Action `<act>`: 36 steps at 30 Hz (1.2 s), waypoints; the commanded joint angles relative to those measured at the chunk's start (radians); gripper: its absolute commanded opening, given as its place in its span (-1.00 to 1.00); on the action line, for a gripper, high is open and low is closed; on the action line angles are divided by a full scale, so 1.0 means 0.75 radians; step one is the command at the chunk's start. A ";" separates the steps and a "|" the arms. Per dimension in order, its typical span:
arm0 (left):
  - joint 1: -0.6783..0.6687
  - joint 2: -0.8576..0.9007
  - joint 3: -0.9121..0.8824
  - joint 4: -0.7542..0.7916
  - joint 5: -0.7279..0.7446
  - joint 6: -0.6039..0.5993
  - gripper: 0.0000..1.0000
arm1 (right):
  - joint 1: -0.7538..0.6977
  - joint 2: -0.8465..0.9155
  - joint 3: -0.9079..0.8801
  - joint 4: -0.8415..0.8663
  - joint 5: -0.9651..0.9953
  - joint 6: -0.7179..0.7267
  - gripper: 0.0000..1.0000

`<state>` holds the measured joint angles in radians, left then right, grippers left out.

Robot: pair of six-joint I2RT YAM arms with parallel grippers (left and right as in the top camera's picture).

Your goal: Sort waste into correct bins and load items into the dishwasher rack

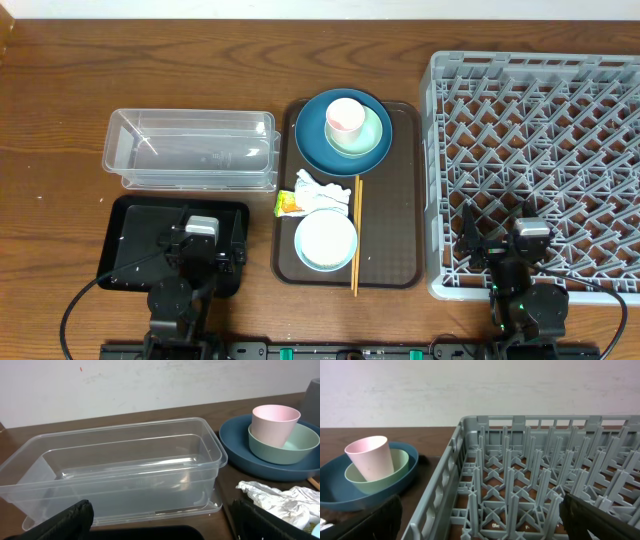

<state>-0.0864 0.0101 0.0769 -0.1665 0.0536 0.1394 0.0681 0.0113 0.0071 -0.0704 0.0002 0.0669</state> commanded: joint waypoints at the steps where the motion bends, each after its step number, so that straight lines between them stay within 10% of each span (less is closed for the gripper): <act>1: 0.007 -0.008 -0.036 -0.004 0.009 0.023 0.82 | 0.012 -0.007 -0.003 -0.006 -0.001 -0.006 0.98; 25: 0.006 -0.008 -0.037 0.118 0.125 0.016 0.82 | 0.012 -0.007 -0.003 -0.006 -0.001 -0.006 0.98; 36: 0.006 -0.008 0.136 0.134 0.768 -0.698 0.82 | 0.012 -0.007 -0.003 -0.006 -0.001 -0.006 0.98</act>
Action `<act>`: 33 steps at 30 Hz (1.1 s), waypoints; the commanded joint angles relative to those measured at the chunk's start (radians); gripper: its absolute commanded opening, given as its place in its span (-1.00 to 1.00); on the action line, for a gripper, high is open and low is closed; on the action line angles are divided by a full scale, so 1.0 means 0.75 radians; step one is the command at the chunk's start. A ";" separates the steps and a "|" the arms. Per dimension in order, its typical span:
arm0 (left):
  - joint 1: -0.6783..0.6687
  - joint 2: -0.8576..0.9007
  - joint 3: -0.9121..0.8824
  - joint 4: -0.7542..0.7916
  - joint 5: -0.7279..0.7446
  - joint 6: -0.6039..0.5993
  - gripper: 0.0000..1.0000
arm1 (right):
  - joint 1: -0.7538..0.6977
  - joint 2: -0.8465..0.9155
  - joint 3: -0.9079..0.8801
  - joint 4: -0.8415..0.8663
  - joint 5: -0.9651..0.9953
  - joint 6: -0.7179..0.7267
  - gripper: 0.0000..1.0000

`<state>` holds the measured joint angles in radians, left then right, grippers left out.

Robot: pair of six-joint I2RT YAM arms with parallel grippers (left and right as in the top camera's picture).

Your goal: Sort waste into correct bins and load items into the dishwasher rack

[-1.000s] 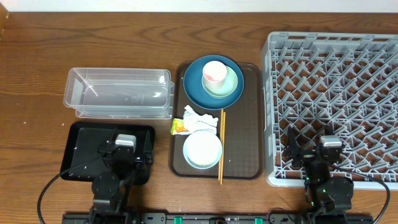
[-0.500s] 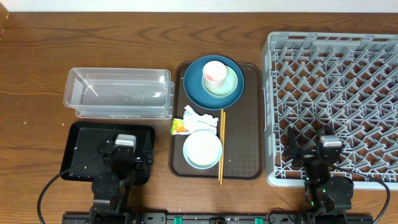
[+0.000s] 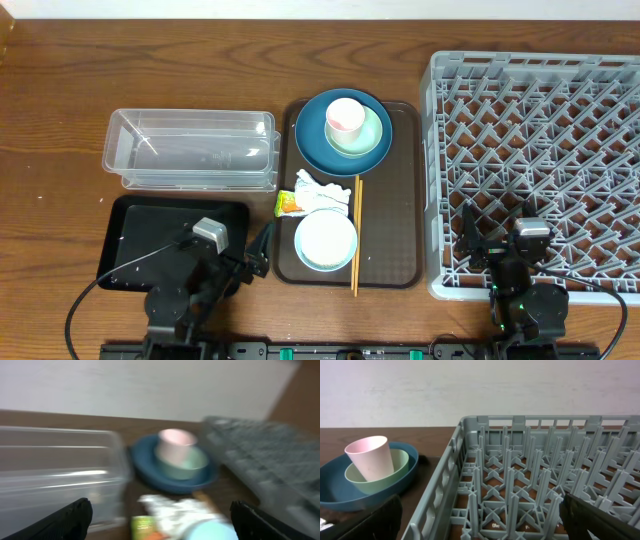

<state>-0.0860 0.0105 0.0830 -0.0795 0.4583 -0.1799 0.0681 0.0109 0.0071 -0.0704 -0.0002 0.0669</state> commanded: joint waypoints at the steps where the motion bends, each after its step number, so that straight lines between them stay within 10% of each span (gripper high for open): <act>1: 0.006 -0.008 0.167 0.013 0.258 -0.302 0.82 | 0.012 -0.007 -0.003 -0.006 0.000 -0.006 0.98; 21: -0.018 0.888 1.052 -0.757 0.682 -0.395 0.82 | 0.012 -0.007 -0.003 -0.006 0.000 -0.006 0.98; 30: -0.041 1.269 1.059 -0.737 0.726 -0.435 0.82 | 0.012 -0.007 -0.003 -0.006 0.000 -0.006 0.98; 33: -0.042 1.340 1.059 -0.739 0.727 -0.430 0.43 | 0.012 -0.007 -0.003 -0.006 0.000 -0.006 0.98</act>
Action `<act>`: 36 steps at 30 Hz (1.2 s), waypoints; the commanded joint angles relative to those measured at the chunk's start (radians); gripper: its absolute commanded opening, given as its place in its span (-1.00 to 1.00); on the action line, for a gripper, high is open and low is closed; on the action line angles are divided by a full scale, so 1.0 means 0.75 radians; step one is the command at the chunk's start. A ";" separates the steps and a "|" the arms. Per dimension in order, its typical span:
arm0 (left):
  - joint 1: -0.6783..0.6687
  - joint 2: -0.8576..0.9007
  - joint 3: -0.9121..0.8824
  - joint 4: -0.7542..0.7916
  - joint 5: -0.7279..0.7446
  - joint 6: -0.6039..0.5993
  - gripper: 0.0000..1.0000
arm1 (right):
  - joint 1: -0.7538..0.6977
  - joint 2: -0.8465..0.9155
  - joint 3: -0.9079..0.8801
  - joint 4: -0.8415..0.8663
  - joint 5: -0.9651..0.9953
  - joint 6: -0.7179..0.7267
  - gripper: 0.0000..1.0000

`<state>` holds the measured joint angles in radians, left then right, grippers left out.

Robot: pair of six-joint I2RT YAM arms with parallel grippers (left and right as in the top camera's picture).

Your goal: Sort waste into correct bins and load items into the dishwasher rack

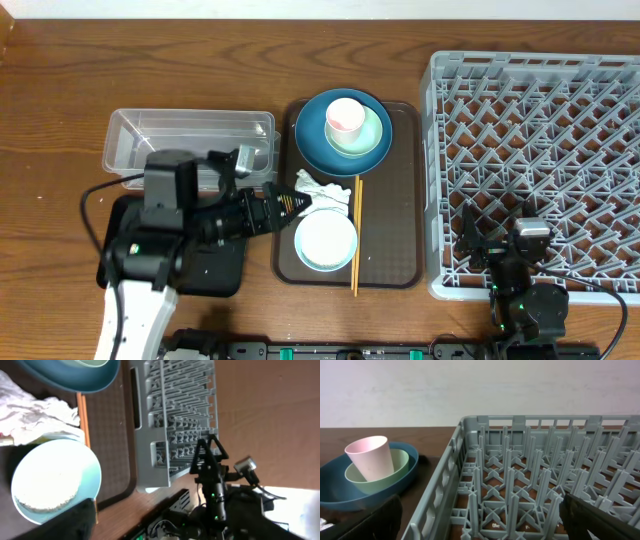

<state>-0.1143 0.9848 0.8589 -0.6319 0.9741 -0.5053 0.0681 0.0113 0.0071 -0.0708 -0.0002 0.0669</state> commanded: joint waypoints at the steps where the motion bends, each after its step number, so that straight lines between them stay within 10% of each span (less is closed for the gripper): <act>1: -0.004 0.050 0.024 -0.018 0.010 0.005 0.29 | 0.012 -0.007 -0.003 -0.005 0.000 -0.006 0.99; 7: -0.004 0.026 0.024 -0.220 -0.662 0.008 -0.77 | 0.012 -0.007 -0.003 -0.005 0.000 -0.006 0.99; 14: -0.004 0.080 -0.014 -0.503 -1.462 0.008 -0.88 | 0.012 -0.007 -0.003 -0.005 0.000 -0.006 0.99; 36: -0.003 0.576 -0.402 0.399 -1.483 -0.047 -0.88 | 0.012 -0.007 -0.003 -0.005 0.000 -0.006 0.99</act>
<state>-0.1181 1.3800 0.5846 -0.3801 -0.1177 -0.5282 0.0681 0.0113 0.0071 -0.0708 -0.0002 0.0669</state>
